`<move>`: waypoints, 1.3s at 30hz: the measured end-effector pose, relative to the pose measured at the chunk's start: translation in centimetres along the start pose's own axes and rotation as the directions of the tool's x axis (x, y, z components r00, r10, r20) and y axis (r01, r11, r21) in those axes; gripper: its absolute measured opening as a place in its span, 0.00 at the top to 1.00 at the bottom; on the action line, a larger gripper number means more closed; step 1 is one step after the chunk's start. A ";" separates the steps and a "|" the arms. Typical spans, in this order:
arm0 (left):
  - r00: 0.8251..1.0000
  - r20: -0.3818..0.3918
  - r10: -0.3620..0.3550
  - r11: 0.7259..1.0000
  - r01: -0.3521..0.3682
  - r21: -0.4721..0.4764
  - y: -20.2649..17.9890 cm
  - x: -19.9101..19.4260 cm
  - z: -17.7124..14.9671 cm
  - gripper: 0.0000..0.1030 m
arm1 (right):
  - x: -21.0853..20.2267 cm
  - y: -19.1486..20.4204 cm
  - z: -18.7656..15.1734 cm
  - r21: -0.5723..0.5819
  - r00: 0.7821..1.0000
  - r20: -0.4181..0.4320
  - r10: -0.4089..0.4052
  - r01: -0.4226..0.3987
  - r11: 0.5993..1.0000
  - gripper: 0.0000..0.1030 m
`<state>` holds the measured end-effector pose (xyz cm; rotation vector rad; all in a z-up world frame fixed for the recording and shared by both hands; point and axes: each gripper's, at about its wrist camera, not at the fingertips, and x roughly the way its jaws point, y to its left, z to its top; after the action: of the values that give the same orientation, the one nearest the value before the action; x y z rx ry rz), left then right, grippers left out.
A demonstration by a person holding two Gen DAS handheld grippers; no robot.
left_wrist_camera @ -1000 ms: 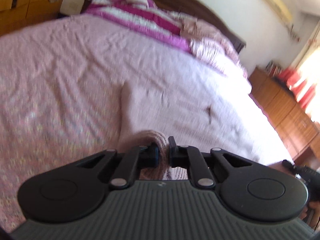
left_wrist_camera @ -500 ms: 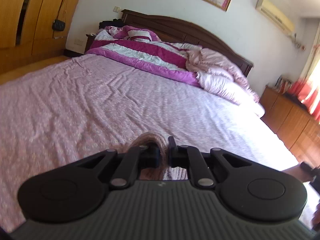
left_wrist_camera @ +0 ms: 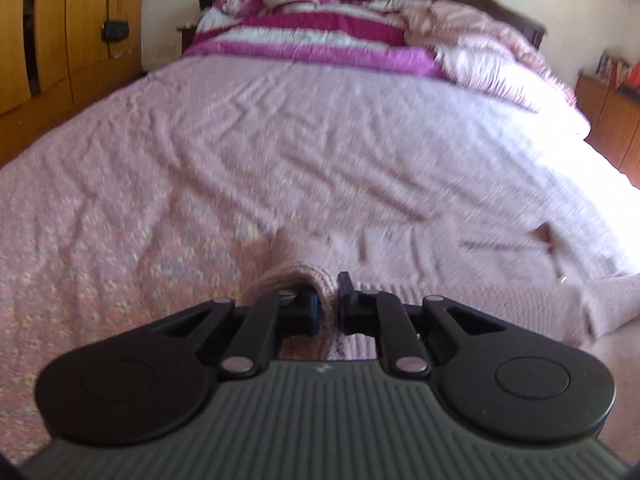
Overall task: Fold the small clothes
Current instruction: 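Lift the hem with both grippers and fold it toward the collar, then open both grippers to release the folded hem on the cardigan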
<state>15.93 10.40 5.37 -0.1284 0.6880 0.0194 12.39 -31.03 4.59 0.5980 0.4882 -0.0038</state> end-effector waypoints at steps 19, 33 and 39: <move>0.983 -0.023 -0.181 0.983 0.180 -0.016 0.9 -4.1 -1.2 0.48 | -1.5 -2.6 -1.7 0.319 0.988 -0.101 0.118 -0.080 0.944 0.41; 0.993 -0.045 -0.105 0.994 0.104 -0.020 0.4 0.0 -0.1 0.92 | 3.0 -0.6 -0.3 0.265 0.976 -0.203 0.074 -0.018 0.964 0.83; 0.998 -0.015 -0.067 0.997 0.066 -0.034 0.8 1.4 1.5 0.92 | 4.5 -1.3 1.5 0.399 0.984 -0.159 0.084 -0.014 0.917 0.91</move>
<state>17.94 11.33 5.51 -0.1839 0.6992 -0.0339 16.84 -32.37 3.00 1.0167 0.6480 -0.0027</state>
